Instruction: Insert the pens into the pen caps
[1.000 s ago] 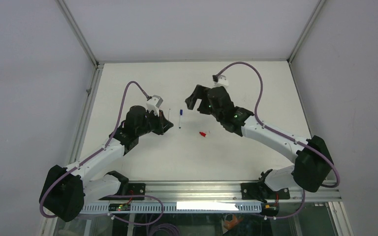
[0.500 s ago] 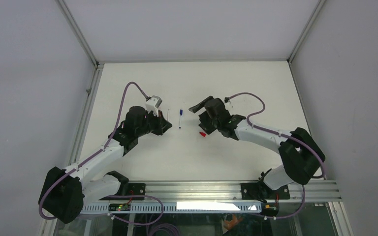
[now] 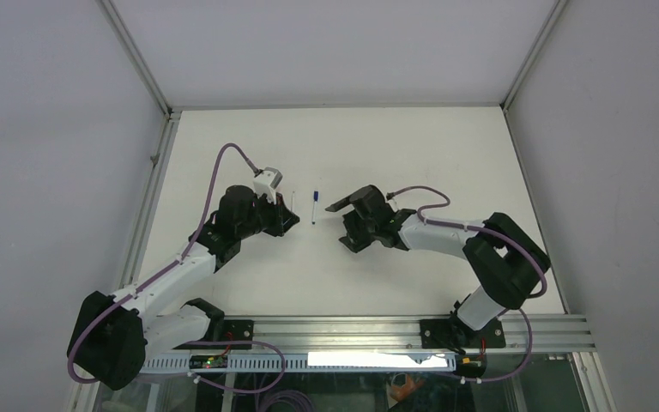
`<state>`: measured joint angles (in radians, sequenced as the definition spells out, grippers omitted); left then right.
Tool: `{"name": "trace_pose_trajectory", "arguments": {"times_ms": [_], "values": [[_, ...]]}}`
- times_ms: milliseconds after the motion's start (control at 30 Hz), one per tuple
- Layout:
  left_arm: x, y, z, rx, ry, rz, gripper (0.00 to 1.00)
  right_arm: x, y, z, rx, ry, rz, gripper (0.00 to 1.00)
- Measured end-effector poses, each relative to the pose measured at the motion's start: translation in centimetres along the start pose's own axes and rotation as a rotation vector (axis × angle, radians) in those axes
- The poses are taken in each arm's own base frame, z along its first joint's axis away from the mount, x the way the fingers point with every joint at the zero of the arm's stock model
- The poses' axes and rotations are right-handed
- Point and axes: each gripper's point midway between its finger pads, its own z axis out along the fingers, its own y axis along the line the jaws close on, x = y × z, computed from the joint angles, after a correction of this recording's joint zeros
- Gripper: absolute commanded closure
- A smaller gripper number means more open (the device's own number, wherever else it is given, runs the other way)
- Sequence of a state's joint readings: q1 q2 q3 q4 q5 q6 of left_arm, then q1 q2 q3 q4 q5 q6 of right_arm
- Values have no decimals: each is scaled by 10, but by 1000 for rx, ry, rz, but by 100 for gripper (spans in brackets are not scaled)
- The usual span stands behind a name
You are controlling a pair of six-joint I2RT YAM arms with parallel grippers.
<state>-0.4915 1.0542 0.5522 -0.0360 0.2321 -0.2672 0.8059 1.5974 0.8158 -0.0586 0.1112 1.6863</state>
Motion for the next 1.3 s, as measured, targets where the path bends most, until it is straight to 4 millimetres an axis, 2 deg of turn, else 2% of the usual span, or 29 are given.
{"name": "trace_pose_trajectory", "arguments": {"times_ms": [267,433,900,1067,1300], "values": [[6,4,4,-15,23,-5,100,-2,-30,-4,67,12,15,0],[9,8,6,-33,30,-7,100,-4,-40,-11,82,13,23,1],[11,9,7,-36,37,-9,100,-28,-33,-6,58,-18,101,1],[11,9,7,-36,37,-8,100,-40,-33,-5,62,-39,129,11],[11,9,7,-37,37,-8,100,-41,-45,-6,129,-45,148,35]]}}
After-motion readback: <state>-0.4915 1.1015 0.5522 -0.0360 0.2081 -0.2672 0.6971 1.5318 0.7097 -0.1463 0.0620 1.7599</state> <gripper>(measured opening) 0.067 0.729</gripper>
